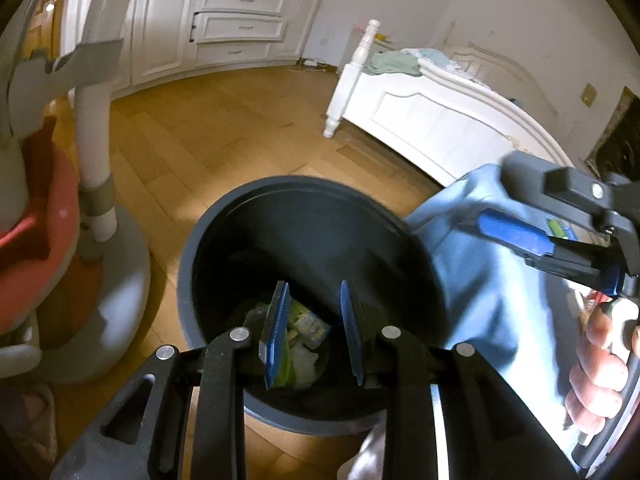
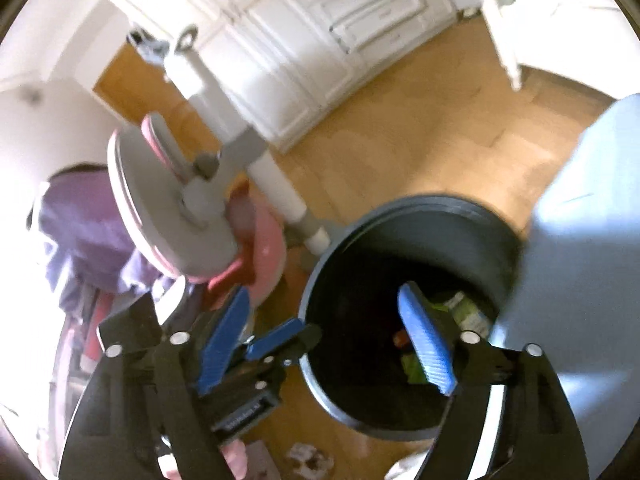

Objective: Collect trash
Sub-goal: 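Lower the green packet and purple tube into the bin and release both, then grasp the red drink box with the right gripper while the left grasps the white cap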

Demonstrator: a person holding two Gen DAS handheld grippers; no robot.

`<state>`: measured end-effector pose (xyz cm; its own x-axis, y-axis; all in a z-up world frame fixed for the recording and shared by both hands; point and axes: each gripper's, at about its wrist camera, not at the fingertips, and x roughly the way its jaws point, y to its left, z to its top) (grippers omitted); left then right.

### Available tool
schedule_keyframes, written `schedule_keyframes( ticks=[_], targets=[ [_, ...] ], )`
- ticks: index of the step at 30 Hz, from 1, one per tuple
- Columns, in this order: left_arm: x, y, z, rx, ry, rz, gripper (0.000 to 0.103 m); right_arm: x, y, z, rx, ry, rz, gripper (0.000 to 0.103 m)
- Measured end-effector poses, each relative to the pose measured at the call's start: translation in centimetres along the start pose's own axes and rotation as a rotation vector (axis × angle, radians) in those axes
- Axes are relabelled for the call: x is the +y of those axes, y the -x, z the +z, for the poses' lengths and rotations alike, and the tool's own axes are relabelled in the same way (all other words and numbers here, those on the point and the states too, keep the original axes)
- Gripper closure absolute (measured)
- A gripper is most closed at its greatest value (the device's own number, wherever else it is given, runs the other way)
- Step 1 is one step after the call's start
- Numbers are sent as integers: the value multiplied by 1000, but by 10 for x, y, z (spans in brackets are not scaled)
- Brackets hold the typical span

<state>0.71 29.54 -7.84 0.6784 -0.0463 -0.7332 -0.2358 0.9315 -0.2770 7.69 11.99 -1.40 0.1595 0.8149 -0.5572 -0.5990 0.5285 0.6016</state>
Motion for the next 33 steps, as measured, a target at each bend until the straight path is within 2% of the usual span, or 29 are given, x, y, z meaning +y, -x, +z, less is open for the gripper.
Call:
schedule_keyframes(
  ticks=[2,3,4,5,8,12,16,19,26,29,30,33],
  targets=[
    [-15,7,6,-12,-29,-16,57,-6,25,0,-38,2,-7,25],
    [-24,11,8,-24,-45,-26,42,-11,44,-1,-67,10,-18,25],
    [-34,16,10,-42,-70,-43,35,-15,60,-3,-91,19,-28,25],
    [-50,22,13,-62,-111,-66,34,-21,79,-6,-118,32,-48,25],
    [-95,32,17,-76,-231,-120,34,-36,124,-14,-172,66,-106,25],
    [-159,35,11,-69,-402,-194,34,-57,189,-37,-236,161,-264,25],
    [-217,27,-2,-48,-570,-244,34,-79,232,-64,-211,270,-438,25],
    [-252,8,-14,-1,-663,-253,34,-91,247,-85,-165,378,-559,25],
    [-285,-24,-33,87,-775,-239,35,-116,243,-120,-36,537,-727,26],
    [-292,-35,-38,118,-797,-226,35,-120,232,-121,-22,543,-741,26],
    [-293,-38,-39,127,-798,-225,40,-121,233,-121,-22,538,-742,28],
    [-294,-46,-39,149,-796,-212,41,-127,228,-119,-8,525,-750,39]
  ],
)
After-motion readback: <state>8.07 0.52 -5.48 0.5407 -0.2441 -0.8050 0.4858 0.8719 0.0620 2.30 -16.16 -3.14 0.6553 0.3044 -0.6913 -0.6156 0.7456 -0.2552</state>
